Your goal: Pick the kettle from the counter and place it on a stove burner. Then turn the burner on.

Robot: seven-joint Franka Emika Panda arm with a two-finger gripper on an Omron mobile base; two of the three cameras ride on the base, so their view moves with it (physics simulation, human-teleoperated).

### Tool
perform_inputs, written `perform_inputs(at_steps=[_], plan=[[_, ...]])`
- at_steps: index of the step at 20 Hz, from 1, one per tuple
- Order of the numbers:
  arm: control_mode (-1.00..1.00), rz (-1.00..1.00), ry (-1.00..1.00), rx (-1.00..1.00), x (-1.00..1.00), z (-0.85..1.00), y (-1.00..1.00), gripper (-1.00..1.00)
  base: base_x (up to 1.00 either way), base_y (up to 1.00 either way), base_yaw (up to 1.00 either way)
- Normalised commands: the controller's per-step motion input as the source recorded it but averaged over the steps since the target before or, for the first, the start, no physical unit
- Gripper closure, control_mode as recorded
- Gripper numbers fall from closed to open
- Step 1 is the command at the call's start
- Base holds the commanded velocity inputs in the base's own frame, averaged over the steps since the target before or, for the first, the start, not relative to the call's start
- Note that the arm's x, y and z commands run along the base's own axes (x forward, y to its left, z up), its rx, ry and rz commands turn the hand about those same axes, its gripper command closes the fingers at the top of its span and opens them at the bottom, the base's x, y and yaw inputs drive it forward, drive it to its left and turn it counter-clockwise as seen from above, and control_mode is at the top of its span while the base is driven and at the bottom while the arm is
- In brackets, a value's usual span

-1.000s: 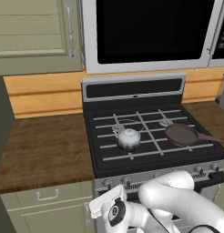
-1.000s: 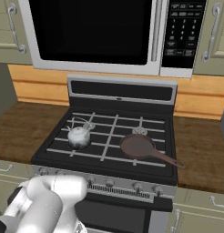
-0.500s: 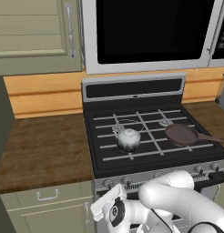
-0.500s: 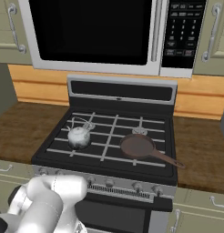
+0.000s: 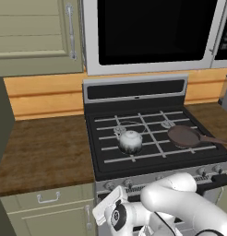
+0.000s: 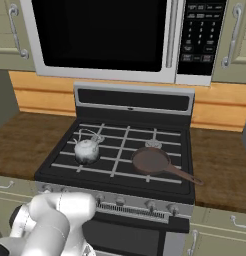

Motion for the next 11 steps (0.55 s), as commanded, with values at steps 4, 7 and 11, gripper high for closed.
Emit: perform_inputs(at_steps=[4,7,11], plan=[[-1.0,0.27,0.27,-0.23,-0.06,0.24,0.58,-1.0,0.0,0.0,0.0],[-1.0,0.27,0.28,-0.23,-0.12,0.25,0.6,-1.0,0.0,0.0,0.0],[-1.0,0.26,0.29,-0.24,-0.18,0.22,0.64,-1.0,0.0,0.0,0.0]])
